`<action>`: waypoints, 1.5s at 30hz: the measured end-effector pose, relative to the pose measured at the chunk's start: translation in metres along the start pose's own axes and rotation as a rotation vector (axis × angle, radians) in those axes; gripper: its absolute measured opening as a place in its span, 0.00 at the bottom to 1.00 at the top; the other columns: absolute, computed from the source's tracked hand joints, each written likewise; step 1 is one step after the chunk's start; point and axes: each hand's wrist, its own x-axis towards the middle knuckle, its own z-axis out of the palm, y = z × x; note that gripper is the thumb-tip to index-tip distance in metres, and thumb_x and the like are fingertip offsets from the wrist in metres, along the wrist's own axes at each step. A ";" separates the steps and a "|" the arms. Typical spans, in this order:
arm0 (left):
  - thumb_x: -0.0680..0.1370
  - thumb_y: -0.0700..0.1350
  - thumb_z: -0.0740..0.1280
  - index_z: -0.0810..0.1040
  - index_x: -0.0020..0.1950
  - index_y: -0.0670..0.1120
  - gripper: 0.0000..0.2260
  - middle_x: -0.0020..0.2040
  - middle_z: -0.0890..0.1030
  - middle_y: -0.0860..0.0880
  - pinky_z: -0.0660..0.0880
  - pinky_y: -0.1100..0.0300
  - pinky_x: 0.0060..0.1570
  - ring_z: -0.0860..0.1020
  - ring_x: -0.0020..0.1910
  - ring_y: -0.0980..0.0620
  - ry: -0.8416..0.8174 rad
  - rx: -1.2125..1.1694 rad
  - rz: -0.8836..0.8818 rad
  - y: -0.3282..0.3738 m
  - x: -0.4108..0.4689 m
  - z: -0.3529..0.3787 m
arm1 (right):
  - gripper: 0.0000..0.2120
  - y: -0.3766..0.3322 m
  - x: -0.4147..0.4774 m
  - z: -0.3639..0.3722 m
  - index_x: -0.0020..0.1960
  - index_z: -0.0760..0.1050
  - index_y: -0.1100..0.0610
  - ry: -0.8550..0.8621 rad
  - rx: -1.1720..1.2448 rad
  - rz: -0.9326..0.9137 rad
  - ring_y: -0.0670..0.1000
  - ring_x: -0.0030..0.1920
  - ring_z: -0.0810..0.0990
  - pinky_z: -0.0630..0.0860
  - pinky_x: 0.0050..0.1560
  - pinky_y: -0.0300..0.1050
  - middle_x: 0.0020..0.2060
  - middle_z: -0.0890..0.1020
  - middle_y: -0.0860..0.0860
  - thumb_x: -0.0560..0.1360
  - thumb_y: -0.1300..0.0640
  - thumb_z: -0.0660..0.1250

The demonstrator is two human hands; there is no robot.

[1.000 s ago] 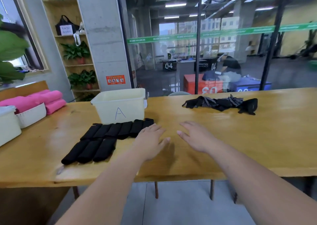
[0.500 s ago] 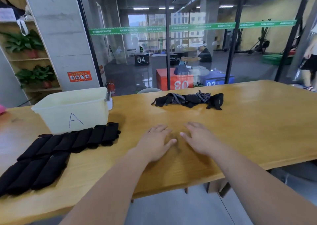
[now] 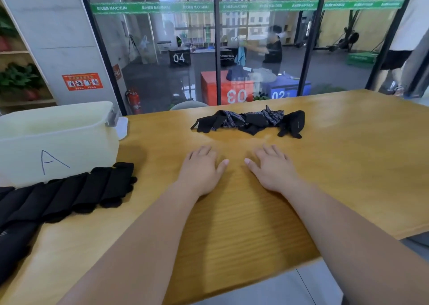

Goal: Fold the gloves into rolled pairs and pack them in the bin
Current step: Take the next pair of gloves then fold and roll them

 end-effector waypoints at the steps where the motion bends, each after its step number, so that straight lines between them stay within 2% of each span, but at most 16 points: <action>1: 0.86 0.66 0.49 0.64 0.83 0.51 0.31 0.86 0.59 0.48 0.49 0.44 0.83 0.53 0.85 0.47 0.006 0.000 -0.015 -0.003 0.008 0.001 | 0.34 0.001 0.009 0.000 0.85 0.54 0.45 -0.003 -0.003 0.009 0.57 0.85 0.46 0.49 0.83 0.63 0.86 0.51 0.51 0.84 0.30 0.46; 8: 0.84 0.69 0.47 0.53 0.86 0.56 0.33 0.87 0.50 0.50 0.45 0.44 0.84 0.44 0.86 0.48 -0.031 -0.001 -0.062 -0.007 0.034 0.014 | 0.35 0.017 0.079 0.003 0.85 0.50 0.41 0.083 -0.072 0.074 0.59 0.85 0.42 0.46 0.82 0.67 0.86 0.46 0.51 0.82 0.28 0.44; 15: 0.83 0.71 0.48 0.50 0.86 0.58 0.34 0.87 0.47 0.50 0.44 0.46 0.84 0.41 0.86 0.49 -0.035 -0.019 -0.072 -0.008 0.034 0.016 | 0.36 0.030 0.146 -0.008 0.84 0.50 0.35 0.105 -0.046 0.200 0.63 0.84 0.38 0.43 0.77 0.78 0.86 0.43 0.51 0.79 0.23 0.44; 19: 0.83 0.71 0.48 0.49 0.87 0.57 0.35 0.87 0.47 0.50 0.45 0.45 0.84 0.41 0.86 0.49 -0.032 -0.009 -0.084 -0.008 0.034 0.016 | 0.39 0.043 0.173 -0.020 0.83 0.51 0.33 0.077 -0.008 0.286 0.65 0.83 0.38 0.45 0.75 0.82 0.85 0.41 0.52 0.75 0.19 0.47; 24: 0.83 0.71 0.49 0.49 0.87 0.57 0.36 0.87 0.48 0.50 0.45 0.45 0.84 0.41 0.86 0.49 -0.040 -0.020 -0.097 -0.008 0.034 0.017 | 0.42 0.043 0.188 -0.009 0.82 0.51 0.31 -0.082 0.016 0.307 0.66 0.83 0.47 0.45 0.74 0.83 0.86 0.48 0.50 0.72 0.16 0.46; 27: 0.83 0.71 0.49 0.49 0.87 0.57 0.36 0.87 0.47 0.49 0.44 0.45 0.84 0.41 0.86 0.48 -0.044 -0.023 -0.106 -0.008 0.035 0.017 | 0.39 0.030 0.189 -0.004 0.82 0.54 0.32 -0.077 0.005 0.272 0.67 0.82 0.52 0.46 0.74 0.82 0.85 0.52 0.50 0.74 0.19 0.48; 34: 0.83 0.70 0.50 0.49 0.87 0.55 0.36 0.87 0.48 0.48 0.45 0.44 0.84 0.42 0.86 0.47 -0.014 -0.037 -0.124 -0.008 0.034 0.018 | 0.38 -0.017 0.166 0.003 0.83 0.55 0.36 -0.081 -0.023 0.174 0.65 0.82 0.55 0.50 0.74 0.80 0.84 0.56 0.49 0.77 0.21 0.47; 38: 0.86 0.63 0.50 0.52 0.87 0.51 0.32 0.87 0.52 0.45 0.46 0.44 0.84 0.45 0.86 0.45 0.067 -0.093 -0.195 -0.009 0.034 0.017 | 0.39 -0.049 0.148 0.012 0.83 0.55 0.38 -0.071 -0.035 0.115 0.64 0.82 0.54 0.50 0.74 0.81 0.84 0.56 0.49 0.78 0.22 0.45; 45: 0.84 0.53 0.55 0.63 0.83 0.48 0.26 0.84 0.62 0.45 0.49 0.43 0.83 0.54 0.85 0.45 0.340 -0.130 -0.327 -0.011 0.032 0.012 | 0.35 -0.098 0.112 0.018 0.83 0.55 0.37 -0.090 0.000 0.063 0.64 0.83 0.52 0.48 0.75 0.78 0.85 0.56 0.50 0.80 0.25 0.45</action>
